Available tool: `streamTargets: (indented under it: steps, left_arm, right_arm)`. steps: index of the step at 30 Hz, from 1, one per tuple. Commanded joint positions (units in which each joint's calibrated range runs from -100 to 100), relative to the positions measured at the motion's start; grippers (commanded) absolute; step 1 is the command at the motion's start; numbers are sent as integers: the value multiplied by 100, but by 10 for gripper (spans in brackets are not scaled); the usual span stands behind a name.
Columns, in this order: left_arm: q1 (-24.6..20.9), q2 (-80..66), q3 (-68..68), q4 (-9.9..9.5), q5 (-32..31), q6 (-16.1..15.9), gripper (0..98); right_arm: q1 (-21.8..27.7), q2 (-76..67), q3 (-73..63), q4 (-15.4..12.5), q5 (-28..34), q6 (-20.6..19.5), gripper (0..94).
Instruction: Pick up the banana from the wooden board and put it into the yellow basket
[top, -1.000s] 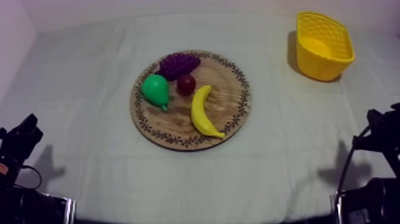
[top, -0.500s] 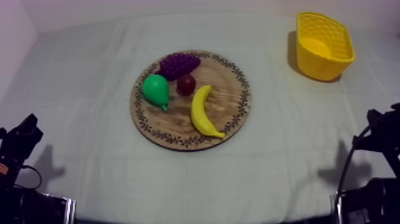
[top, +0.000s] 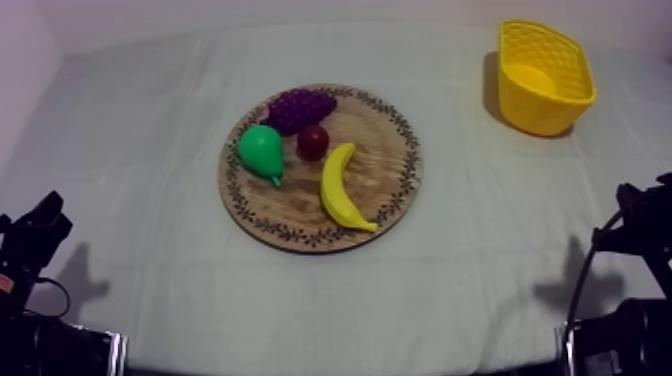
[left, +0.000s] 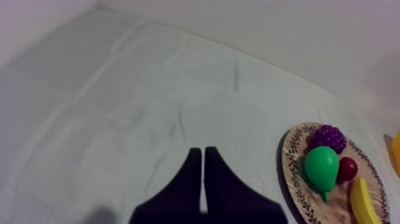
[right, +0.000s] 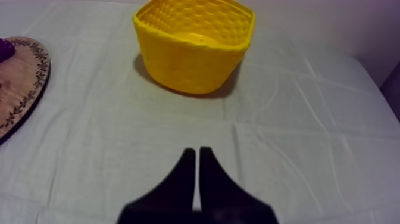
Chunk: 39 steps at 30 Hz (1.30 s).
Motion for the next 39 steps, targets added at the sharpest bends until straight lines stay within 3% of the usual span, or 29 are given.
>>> streamTargets:
  steps: [1,6,11,15,24,29,35,39]
  left_arm:
    - [-3,-3,3,2,5,1,1]
    - [-3,-3,3,2,5,1,1]
    - [-3,-3,3,2,5,0,1]
    - [-3,-3,3,2,5,3,1]
    - [-3,-3,3,2,5,1,1]
    - [-3,-3,3,2,5,1,1]
    - [-3,-3,3,2,5,1,1]
    - [-3,-3,3,2,5,1,1]
  right_arm:
    - [-2,-1,0,2,56,-1,3]
    - [68,-1,-14,16,186,-145,3]
    - [-87,327,-271,308,176,-432,3]
    - [-319,994,-1117,376,329,-668,3]
    - [-1240,2677,-3199,632,660,-1511,3]
    - [-1730,3396,-3821,836,682,-1944,3]
    - [-2335,4276,-4347,877,696,-2211,3]
    - [-2910,4916,-4677,1093,817,-2552,3]
